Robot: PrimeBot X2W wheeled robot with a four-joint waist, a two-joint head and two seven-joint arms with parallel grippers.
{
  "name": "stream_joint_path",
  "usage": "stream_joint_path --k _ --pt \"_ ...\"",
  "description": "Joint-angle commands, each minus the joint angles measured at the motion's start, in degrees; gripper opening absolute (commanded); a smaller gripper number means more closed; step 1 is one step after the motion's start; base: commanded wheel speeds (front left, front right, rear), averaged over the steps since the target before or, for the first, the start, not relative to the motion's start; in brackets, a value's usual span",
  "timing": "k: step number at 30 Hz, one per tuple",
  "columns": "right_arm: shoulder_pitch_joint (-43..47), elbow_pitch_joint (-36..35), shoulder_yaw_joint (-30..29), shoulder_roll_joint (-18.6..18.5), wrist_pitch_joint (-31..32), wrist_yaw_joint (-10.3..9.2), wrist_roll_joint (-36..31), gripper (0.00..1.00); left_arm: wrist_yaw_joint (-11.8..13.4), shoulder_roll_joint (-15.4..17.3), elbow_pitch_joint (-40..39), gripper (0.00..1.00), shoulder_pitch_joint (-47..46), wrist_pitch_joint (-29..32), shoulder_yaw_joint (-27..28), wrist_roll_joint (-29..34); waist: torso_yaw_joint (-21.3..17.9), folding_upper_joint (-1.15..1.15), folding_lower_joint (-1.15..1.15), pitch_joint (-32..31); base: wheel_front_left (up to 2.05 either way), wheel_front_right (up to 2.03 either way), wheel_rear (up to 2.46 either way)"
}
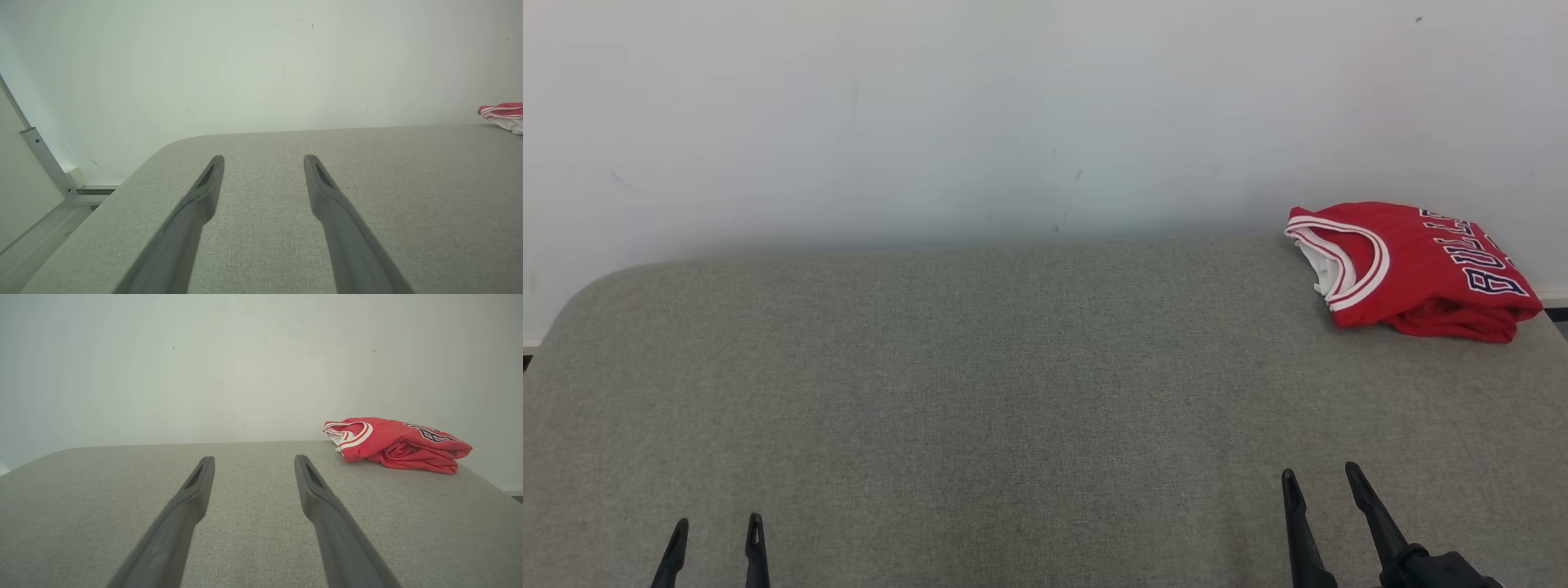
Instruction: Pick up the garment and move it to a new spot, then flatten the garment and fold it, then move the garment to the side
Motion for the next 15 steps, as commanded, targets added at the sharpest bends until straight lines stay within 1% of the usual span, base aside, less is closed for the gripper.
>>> stream_joint_path --k 1,15 --pt "0.0 0.1 0.0 0.2 -0.2 -0.16 0.4 1.0 0.0 0.3 -0.2 1.0 0.5 0.1 -0.1 -0.6 0.0 0.0 0.0 0.0 0.0 0.0 0.0" --pt "0.0 0.3 -0.2 0.2 -0.2 -0.16 0.5 1.0 0.4 0.3 -0.3 1.0 0.6 0.0 -1.0 -1.0 0.2 0.0 0.0 0.1 0.0 0.0 0.0"
